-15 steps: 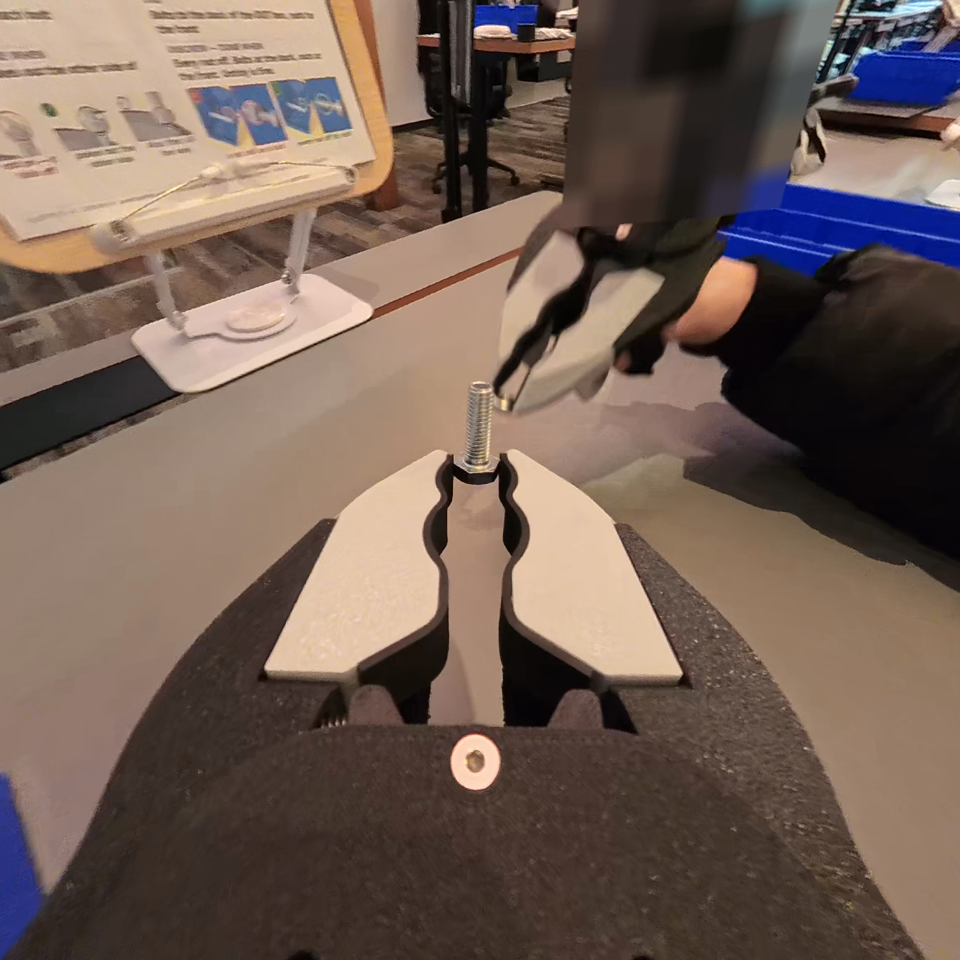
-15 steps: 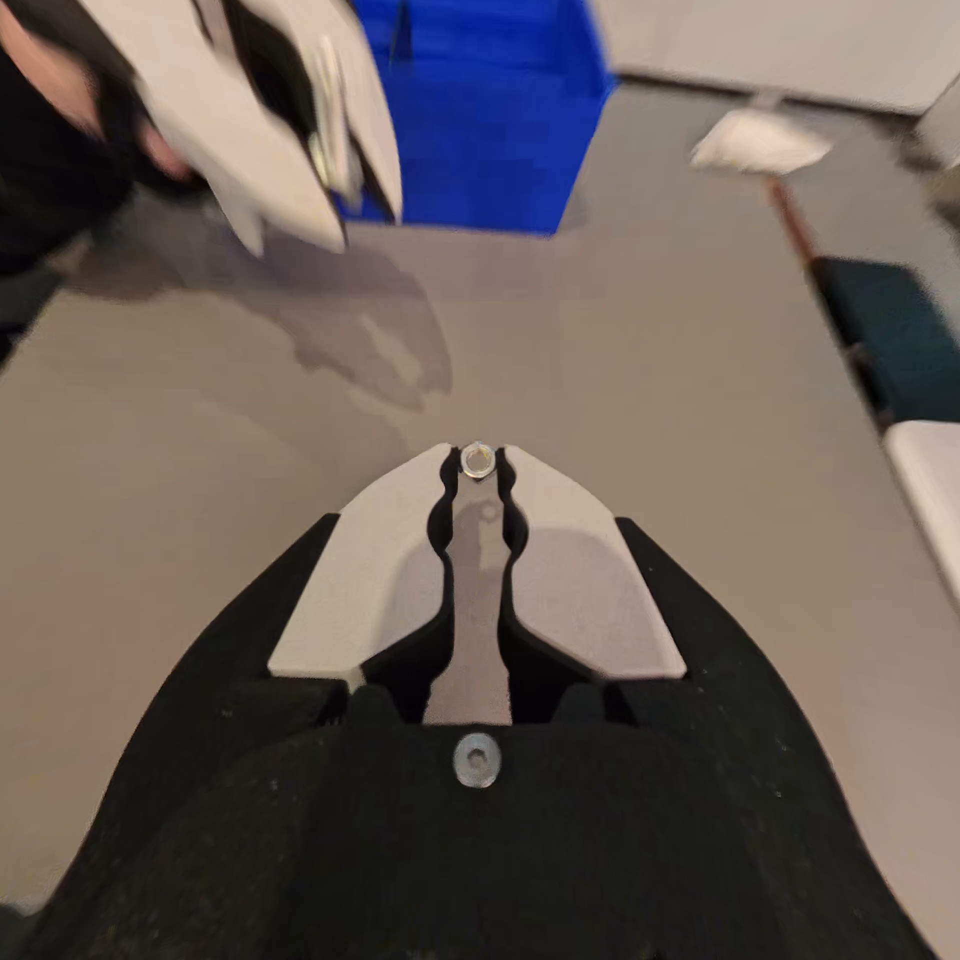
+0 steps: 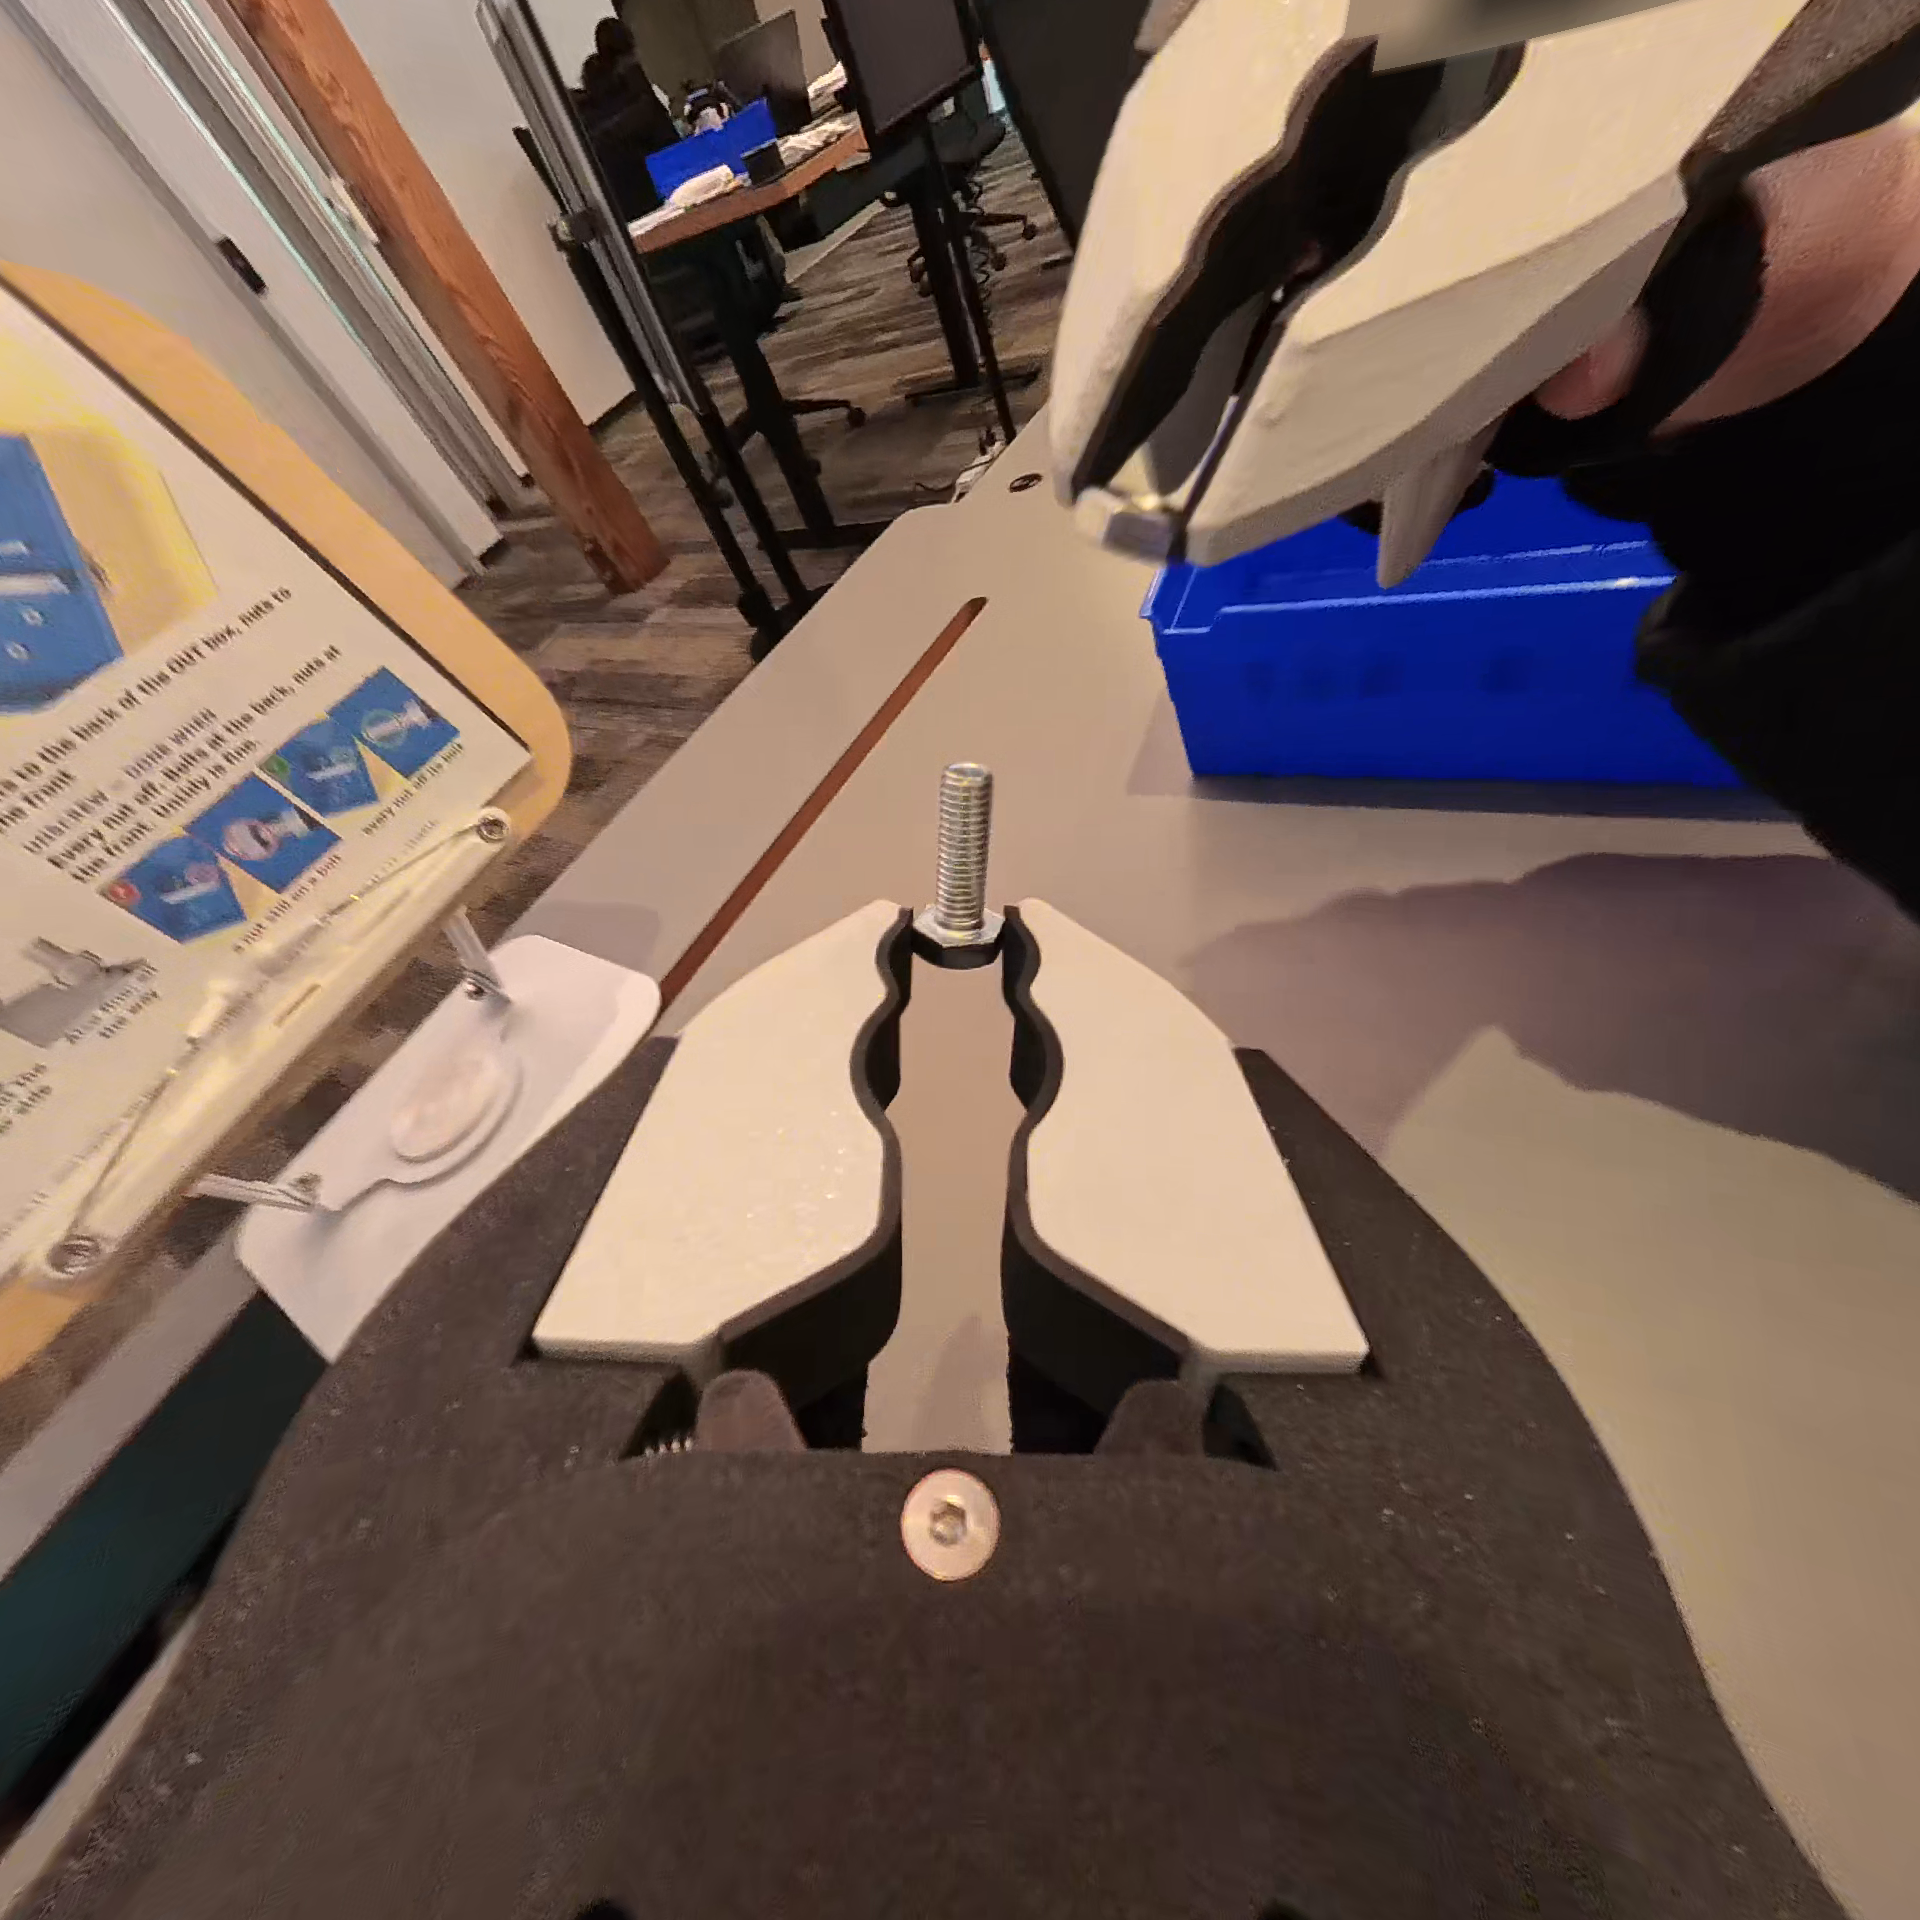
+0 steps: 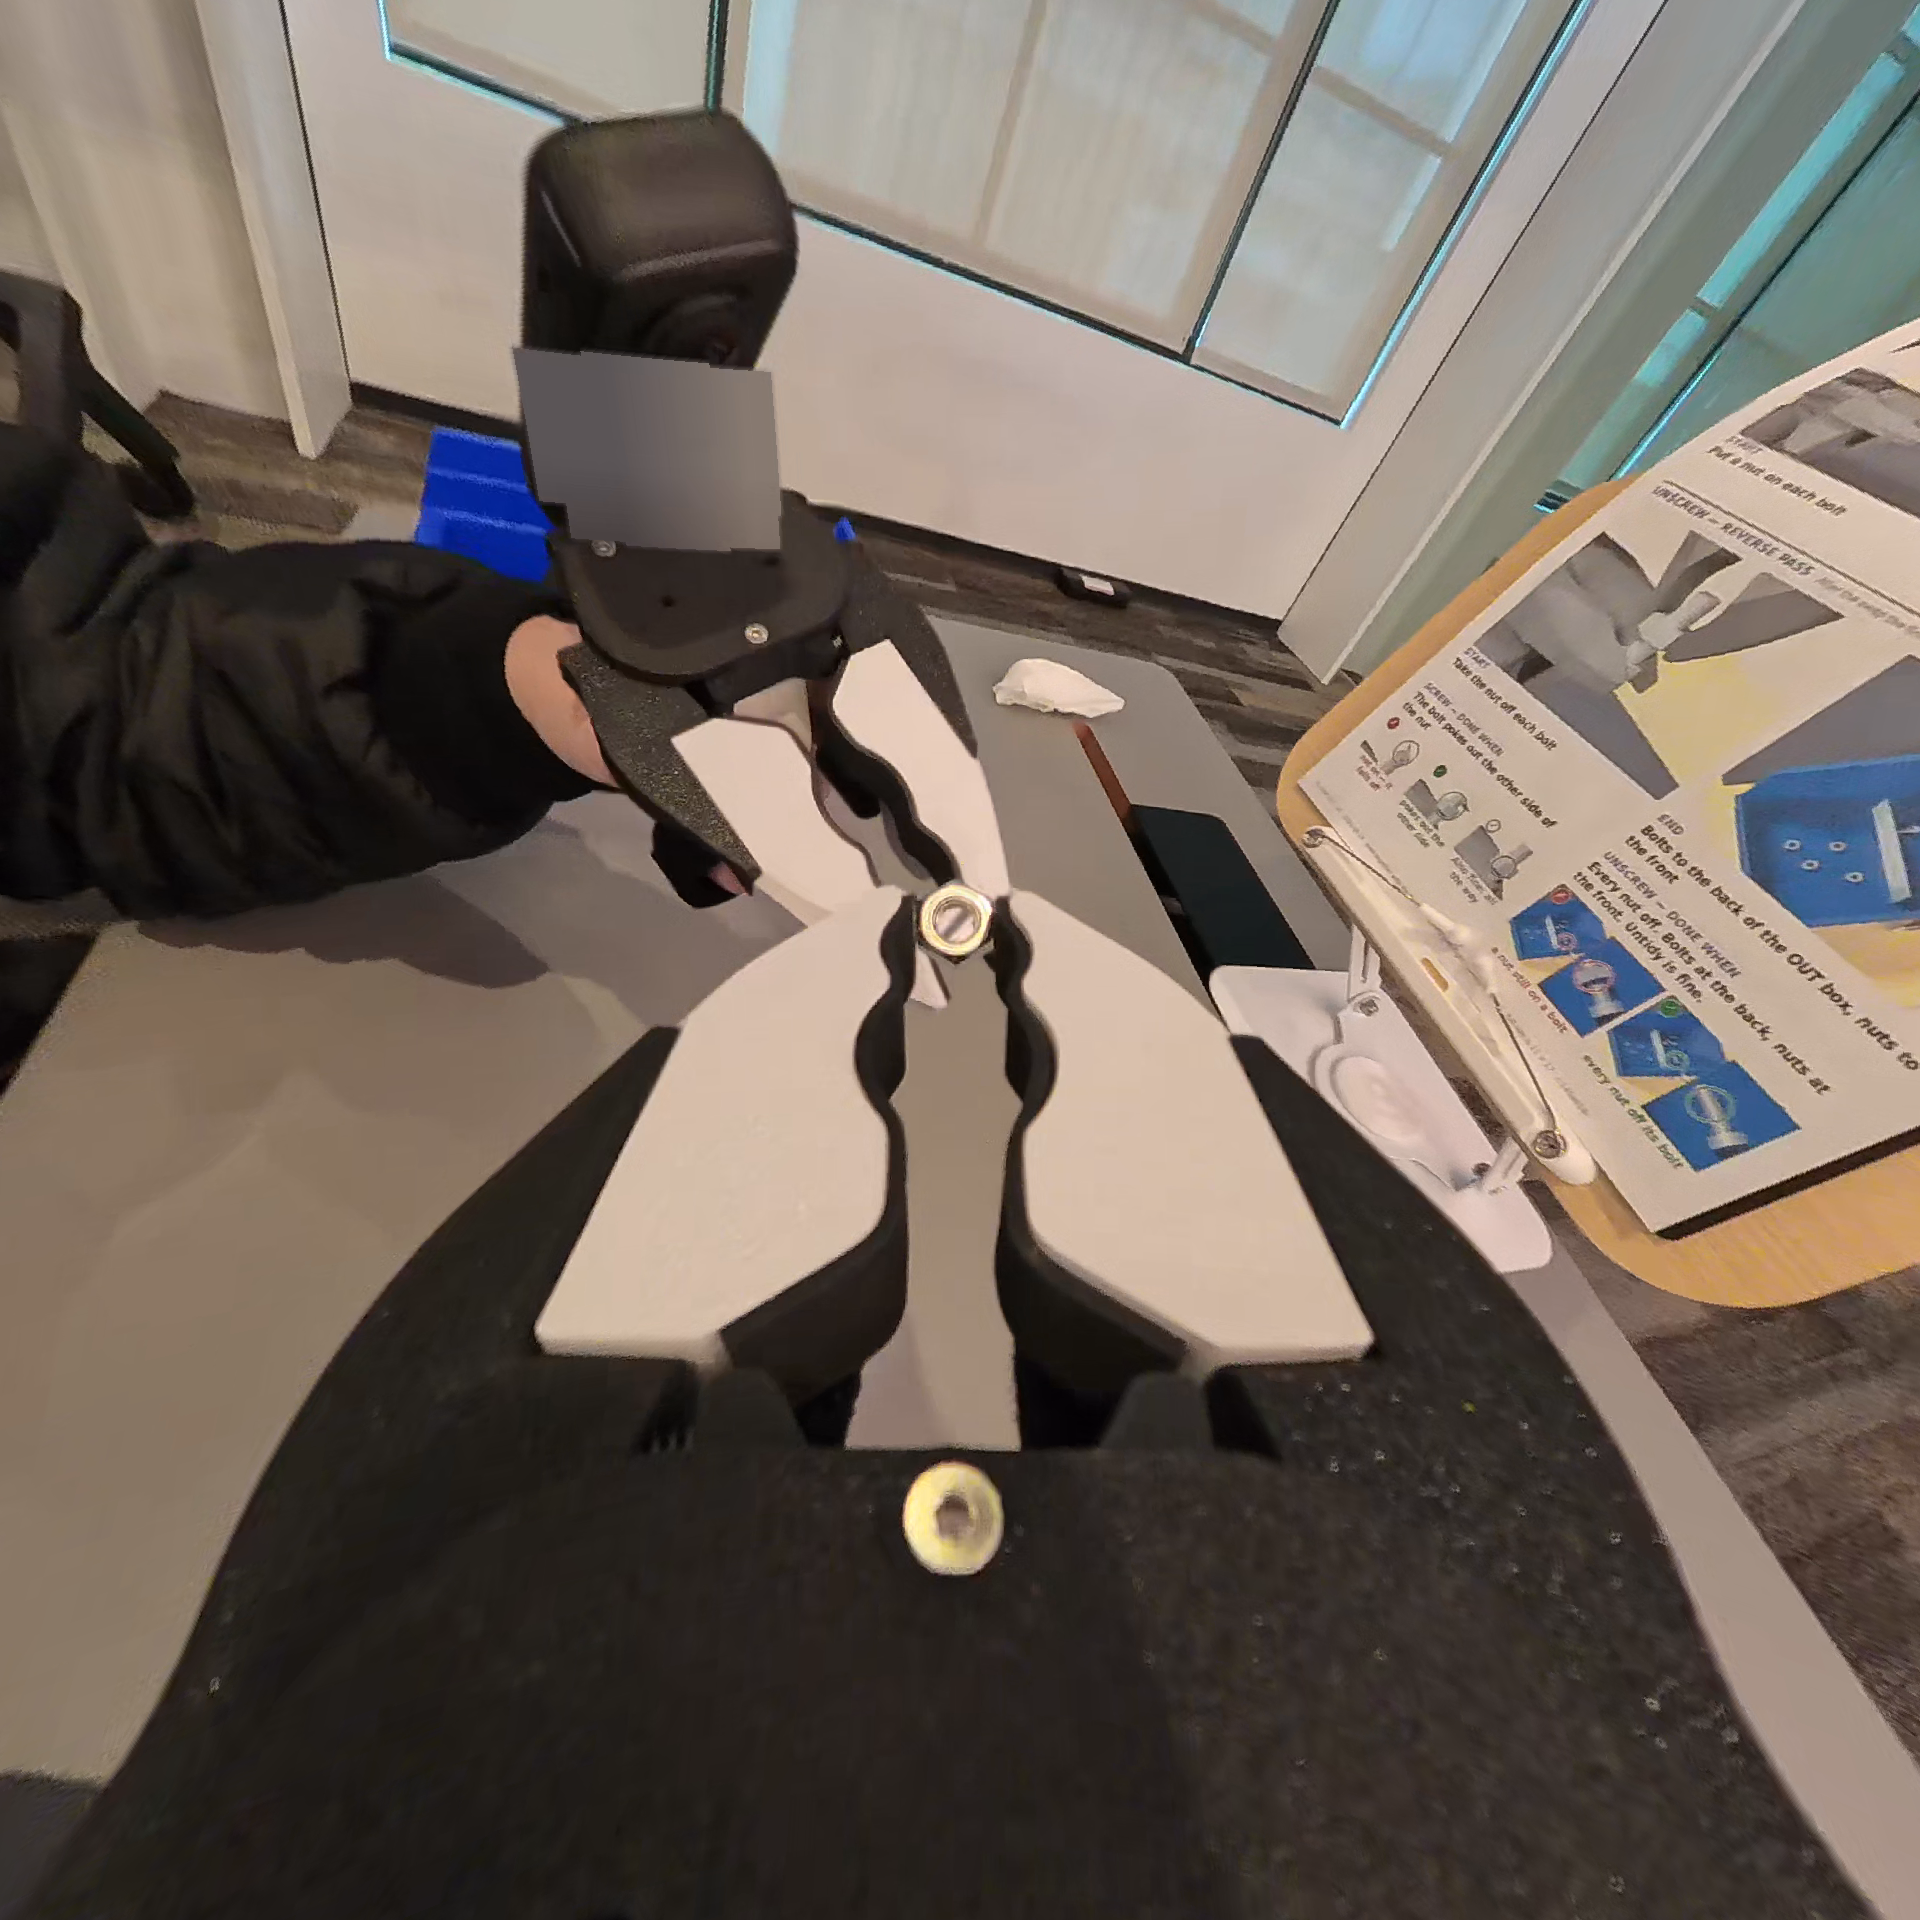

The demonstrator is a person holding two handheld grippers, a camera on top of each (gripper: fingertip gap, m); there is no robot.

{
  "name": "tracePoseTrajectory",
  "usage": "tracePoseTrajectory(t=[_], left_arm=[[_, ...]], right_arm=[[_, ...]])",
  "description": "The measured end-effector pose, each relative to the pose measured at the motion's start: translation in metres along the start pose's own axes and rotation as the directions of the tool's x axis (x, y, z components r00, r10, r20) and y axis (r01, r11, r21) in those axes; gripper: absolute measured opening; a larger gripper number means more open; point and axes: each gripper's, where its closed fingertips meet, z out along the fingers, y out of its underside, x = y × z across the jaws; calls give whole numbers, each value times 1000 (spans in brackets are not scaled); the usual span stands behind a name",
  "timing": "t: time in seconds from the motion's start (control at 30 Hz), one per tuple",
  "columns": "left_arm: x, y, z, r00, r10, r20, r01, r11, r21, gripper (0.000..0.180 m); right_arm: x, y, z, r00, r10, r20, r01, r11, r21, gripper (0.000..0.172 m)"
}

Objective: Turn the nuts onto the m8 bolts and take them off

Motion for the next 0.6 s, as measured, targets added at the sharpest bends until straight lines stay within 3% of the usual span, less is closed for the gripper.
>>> tracePoseTrajectory(t=[0.3,0.6], left_arm=[[13,8,-11,996,83,-33,-84,996,-34,16],[13,2,-19,993,113,-29,-113,993,-11,16]], right_arm=[[-16,14,25,995,-65,71,69,996,-53,13],[-22,1,27,991,-120,59,120,993,-4,13]])
